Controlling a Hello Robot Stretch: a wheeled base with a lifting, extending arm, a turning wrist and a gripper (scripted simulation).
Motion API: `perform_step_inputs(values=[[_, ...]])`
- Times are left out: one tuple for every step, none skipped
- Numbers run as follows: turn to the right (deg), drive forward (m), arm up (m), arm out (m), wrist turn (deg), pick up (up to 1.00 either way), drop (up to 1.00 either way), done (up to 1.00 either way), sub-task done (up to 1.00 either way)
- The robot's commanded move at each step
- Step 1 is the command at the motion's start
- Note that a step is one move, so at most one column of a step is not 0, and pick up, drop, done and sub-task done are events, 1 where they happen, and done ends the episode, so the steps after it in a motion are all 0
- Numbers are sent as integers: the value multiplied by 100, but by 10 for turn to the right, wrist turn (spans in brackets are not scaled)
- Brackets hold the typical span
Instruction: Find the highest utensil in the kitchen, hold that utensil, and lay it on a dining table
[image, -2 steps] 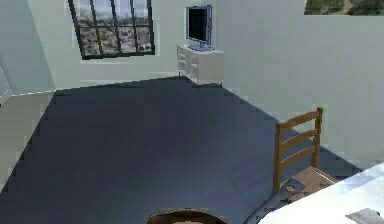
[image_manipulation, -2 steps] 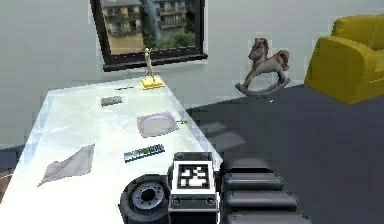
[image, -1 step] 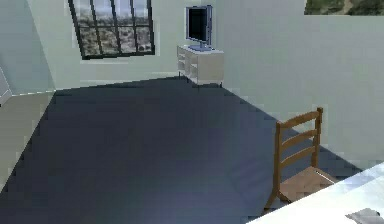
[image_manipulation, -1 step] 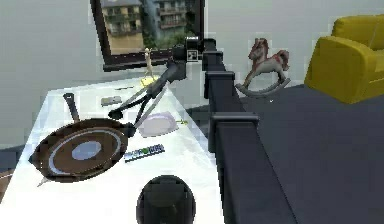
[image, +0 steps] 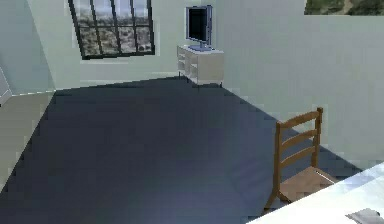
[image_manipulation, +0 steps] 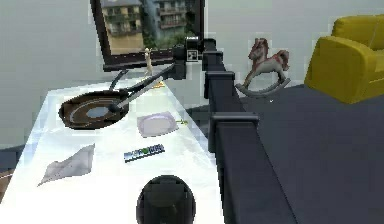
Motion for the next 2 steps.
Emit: perform_step_inputs(values=[[0, 0, -10, 0, 0, 0, 0, 0, 0], [0, 0, -32, 0, 0, 0, 0, 0, 0]])
